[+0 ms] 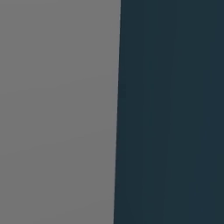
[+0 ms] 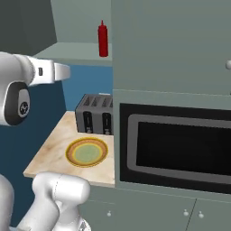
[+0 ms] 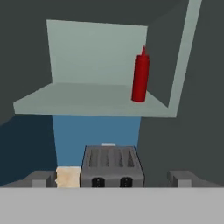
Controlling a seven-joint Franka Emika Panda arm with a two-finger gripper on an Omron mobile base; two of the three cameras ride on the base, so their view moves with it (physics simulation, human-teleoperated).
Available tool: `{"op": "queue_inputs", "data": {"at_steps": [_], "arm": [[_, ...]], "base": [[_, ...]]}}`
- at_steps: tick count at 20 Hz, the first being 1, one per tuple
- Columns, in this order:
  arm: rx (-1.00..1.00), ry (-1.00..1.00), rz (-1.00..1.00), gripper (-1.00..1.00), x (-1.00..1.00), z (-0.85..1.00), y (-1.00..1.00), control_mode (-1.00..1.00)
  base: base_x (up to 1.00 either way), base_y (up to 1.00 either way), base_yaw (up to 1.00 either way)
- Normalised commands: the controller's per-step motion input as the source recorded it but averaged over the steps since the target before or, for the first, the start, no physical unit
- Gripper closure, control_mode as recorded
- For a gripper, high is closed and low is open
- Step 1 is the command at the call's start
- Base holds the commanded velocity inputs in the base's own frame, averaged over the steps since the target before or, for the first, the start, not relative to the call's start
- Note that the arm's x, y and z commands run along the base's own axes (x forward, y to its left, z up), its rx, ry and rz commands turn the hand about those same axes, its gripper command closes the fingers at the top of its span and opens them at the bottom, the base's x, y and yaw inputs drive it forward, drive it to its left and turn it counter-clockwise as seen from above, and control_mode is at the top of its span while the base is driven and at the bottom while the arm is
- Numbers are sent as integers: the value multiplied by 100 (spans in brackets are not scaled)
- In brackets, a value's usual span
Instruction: Move the hot dog bun to the plate on the dining table and place the condiment next to that plate. Then navigate to the fridge and take the sausage and place it on the plate as well.
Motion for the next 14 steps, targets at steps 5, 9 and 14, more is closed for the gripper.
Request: {"op": "queue_inputs", "data": {"at_steps": [5,9,14], "arm": [[7,-27,0,-100,48,5,-10,-100],[9,-8,0,-100,57,33,-11,-100],[4,-1,-1,-100,51,27,-10,-100]], "base": [[0,0,0],[0,0,0],[0,0,0]]}}
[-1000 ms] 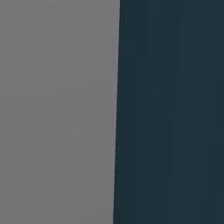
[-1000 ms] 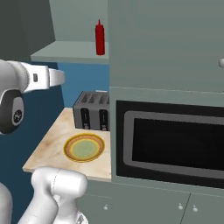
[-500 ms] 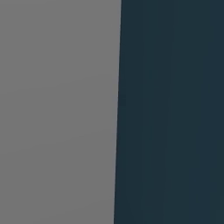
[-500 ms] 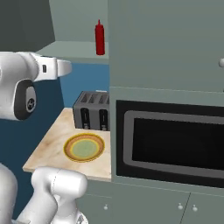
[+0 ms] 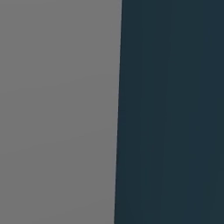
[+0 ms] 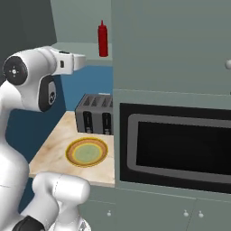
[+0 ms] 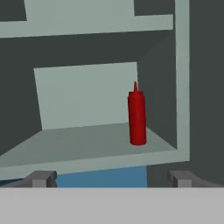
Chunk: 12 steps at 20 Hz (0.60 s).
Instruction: Move the hot dog bun to the plate on the dining table and place the condiment next to that plate. Then navigate to the fridge and take the sausage and place it on the plate as well.
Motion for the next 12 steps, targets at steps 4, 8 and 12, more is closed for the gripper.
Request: {"op": "queue_inputs", "data": {"at_steps": [4,8,12], "arm": [[0,0,0,-100,18,26,-6,-100],[0,0,0,-100,0,0,0,-100],[0,0,0,-100,0,0,-1,-100]], "base": [[0,0,0],[0,0,0],[0,0,0]]}}
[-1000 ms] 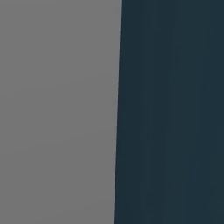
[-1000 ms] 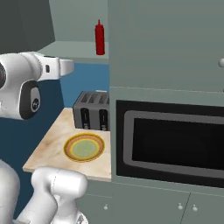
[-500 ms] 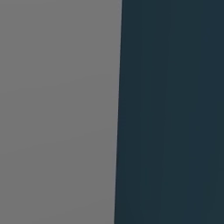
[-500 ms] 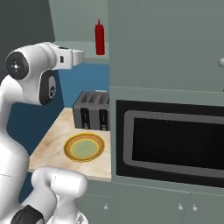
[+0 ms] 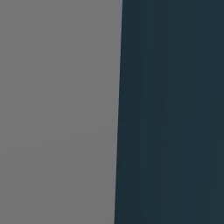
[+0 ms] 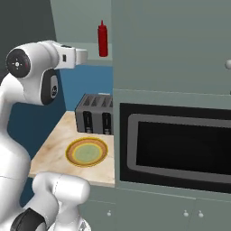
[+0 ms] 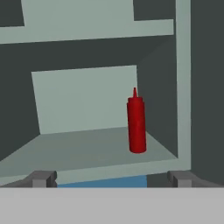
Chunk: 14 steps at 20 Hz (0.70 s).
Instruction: Move the hot dog bun to the plate on the dining table and place the condiment next to that plate. Then navigate to the fridge and take the sausage and place it on the plate as well.
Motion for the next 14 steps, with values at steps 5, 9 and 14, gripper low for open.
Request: {"op": "queue_inputs", "data": {"at_steps": [5,9,14], "arm": [[0,1,-2,-100,18,0,1,-100],[2,7,-3,-100,53,7,0,-100],[1,10,-4,-100,52,4,-1,-100]], "base": [[0,0,0],[0,0,0],[0,0,0]]}}
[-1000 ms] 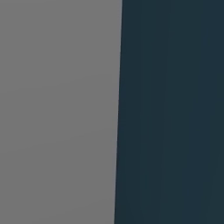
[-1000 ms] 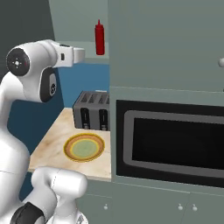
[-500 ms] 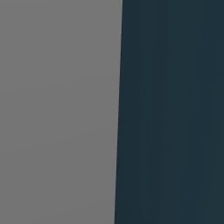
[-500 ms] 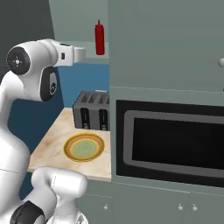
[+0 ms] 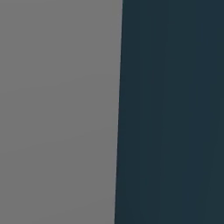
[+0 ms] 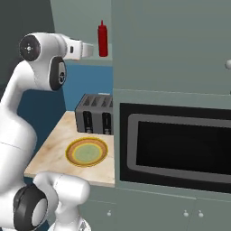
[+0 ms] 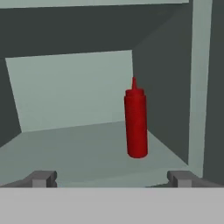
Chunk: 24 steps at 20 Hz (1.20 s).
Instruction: Move the hot dog bun to the plate on the dining table and place the condiment next to that plate. Then navigate to the fridge and take the sausage and place it on the plate as well.
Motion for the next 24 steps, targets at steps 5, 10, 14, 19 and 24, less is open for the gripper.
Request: {"op": "queue_inputs", "data": {"at_steps": [5,10,14,19,24], "arm": [[3,4,0,-100,54,2,-17,-100],[1,8,5,-100,42,2,-43,-100],[0,5,0,-100,13,0,-17,-100],[0,0,0,-100,15,1,-5,-100],[0,0,0,-100,25,11,-1,-100]], "base": [[0,0,0],[0,0,0],[0,0,0],[0,0,0],[0,0,0]]}}
